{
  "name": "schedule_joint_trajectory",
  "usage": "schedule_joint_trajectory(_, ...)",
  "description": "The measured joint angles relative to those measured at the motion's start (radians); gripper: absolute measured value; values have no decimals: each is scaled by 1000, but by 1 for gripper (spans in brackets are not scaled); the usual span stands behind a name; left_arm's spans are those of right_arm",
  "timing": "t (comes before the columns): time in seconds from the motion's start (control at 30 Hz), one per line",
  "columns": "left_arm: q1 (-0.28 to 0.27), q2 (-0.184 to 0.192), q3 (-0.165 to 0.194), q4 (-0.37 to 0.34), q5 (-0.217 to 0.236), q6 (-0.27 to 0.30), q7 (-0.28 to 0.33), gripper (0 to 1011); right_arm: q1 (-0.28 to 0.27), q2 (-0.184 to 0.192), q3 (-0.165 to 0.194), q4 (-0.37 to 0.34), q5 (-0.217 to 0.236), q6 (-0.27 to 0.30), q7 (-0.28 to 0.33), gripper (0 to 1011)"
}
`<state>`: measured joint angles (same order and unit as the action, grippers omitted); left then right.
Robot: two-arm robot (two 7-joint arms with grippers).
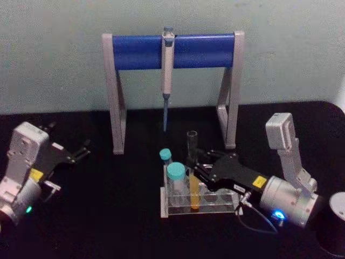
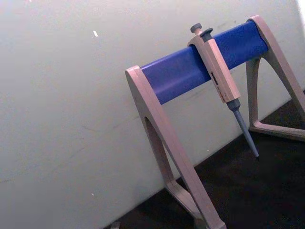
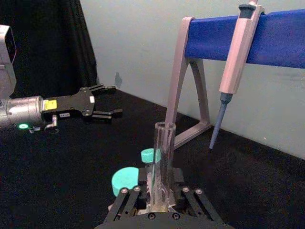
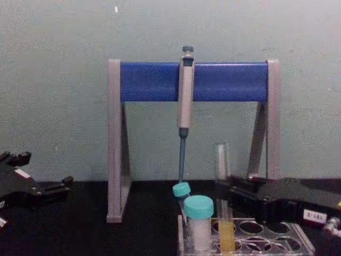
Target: Pick up the test tube from the test tube rack, shake it, then place it back into the test tube rack.
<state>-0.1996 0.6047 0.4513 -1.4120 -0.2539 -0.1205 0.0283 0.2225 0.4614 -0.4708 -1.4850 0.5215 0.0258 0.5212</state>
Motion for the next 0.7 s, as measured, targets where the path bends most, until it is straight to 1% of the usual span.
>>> schedule_joint_trajectory(0.03,0,0,0,0,0,0,0,1001,0,0,0,0,0,0,0,348)
schedule_joint_trajectory(0.1,0,0,0,0,0,0,0,1001,0,0,0,0,1,0,1,402)
schedule_joint_trajectory(0.13,0,0,0,0,0,0,0,1001,0,0,0,0,1,0,1,402)
schedule_joint_trajectory(0.17,0,0,0,0,0,0,0,1001,0,0,0,0,1,0,1,460)
schedule_joint_trajectory(0.23,0,0,0,0,0,0,0,1001,0,0,0,0,1,0,1,505)
schedule_joint_trajectory(0.27,0,0,0,0,0,0,0,1001,0,0,0,0,1,0,1,567)
schedule_joint_trajectory(0.3,0,0,0,0,0,0,0,1001,0,0,0,0,1,0,2,585)
schedule_joint_trajectory(0.33,0,0,0,0,0,0,0,1001,0,0,0,0,2,0,2,626)
schedule_joint_trajectory(0.37,0,0,0,0,0,0,0,1001,0,0,0,0,2,0,2,626)
schedule_joint_trajectory(0.4,0,0,0,0,0,0,0,1001,0,0,0,0,2,0,2,686)
schedule_joint_trajectory(0.57,0,0,0,0,0,0,0,1001,0,0,0,0,2,-1,3,819)
schedule_joint_trajectory(0.67,0,0,0,0,0,0,0,1001,0,0,0,0,2,-1,3,922)
schedule_joint_trajectory(0.7,0,0,0,0,0,0,0,1002,0,0,0,0,2,-1,3,938)
